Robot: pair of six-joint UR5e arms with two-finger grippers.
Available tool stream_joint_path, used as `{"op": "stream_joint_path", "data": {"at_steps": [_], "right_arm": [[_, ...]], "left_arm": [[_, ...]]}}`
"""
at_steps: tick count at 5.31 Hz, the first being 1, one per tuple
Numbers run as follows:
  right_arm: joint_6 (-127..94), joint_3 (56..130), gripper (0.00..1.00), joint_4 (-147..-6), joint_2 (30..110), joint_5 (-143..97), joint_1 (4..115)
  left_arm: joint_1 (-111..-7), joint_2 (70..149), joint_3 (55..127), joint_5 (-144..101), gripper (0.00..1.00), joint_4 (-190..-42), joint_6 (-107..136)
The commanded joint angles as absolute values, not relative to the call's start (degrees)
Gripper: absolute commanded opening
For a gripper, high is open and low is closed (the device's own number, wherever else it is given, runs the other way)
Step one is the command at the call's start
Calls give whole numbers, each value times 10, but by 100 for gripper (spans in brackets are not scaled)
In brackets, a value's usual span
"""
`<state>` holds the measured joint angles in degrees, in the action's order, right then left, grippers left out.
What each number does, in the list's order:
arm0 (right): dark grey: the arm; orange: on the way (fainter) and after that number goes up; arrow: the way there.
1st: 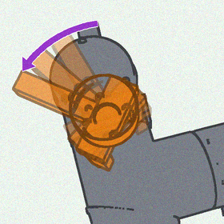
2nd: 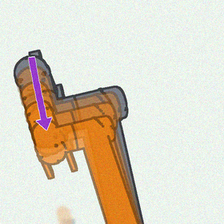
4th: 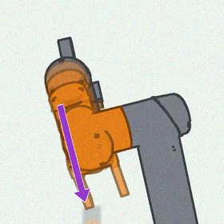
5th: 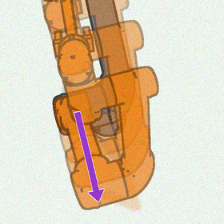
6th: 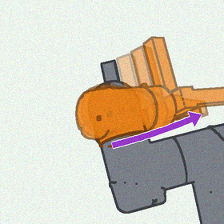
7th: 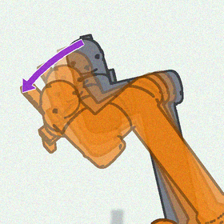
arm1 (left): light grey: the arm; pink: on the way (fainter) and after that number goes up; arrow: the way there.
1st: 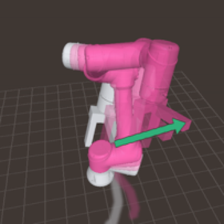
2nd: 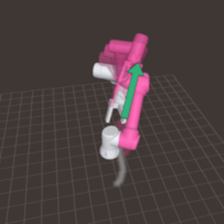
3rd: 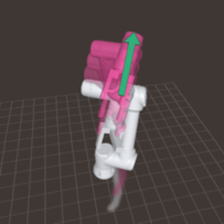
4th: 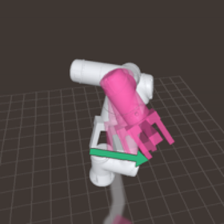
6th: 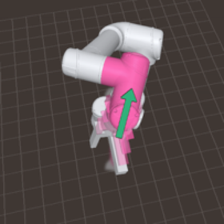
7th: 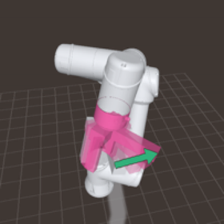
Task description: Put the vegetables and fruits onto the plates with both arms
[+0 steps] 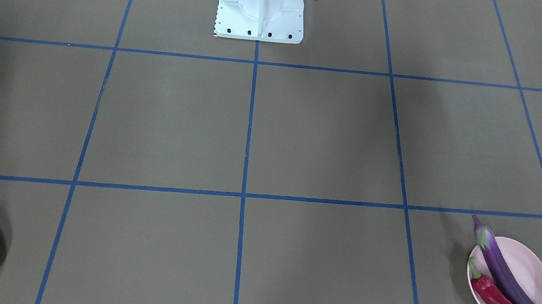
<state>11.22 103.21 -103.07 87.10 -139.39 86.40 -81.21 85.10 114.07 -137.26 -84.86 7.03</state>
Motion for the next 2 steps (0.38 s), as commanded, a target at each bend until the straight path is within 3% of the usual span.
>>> {"op": "stream_joint_path", "data": {"at_steps": [1,2], "right_arm": [[111,1032,100,-1029,871,-1394,863],[111,1031,100,-1028,871,-1394,863]], "left_arm": [[-812,852,1142,-1375,100,-849,70],[-812,852,1144,-1376,100,-849,70]]}}
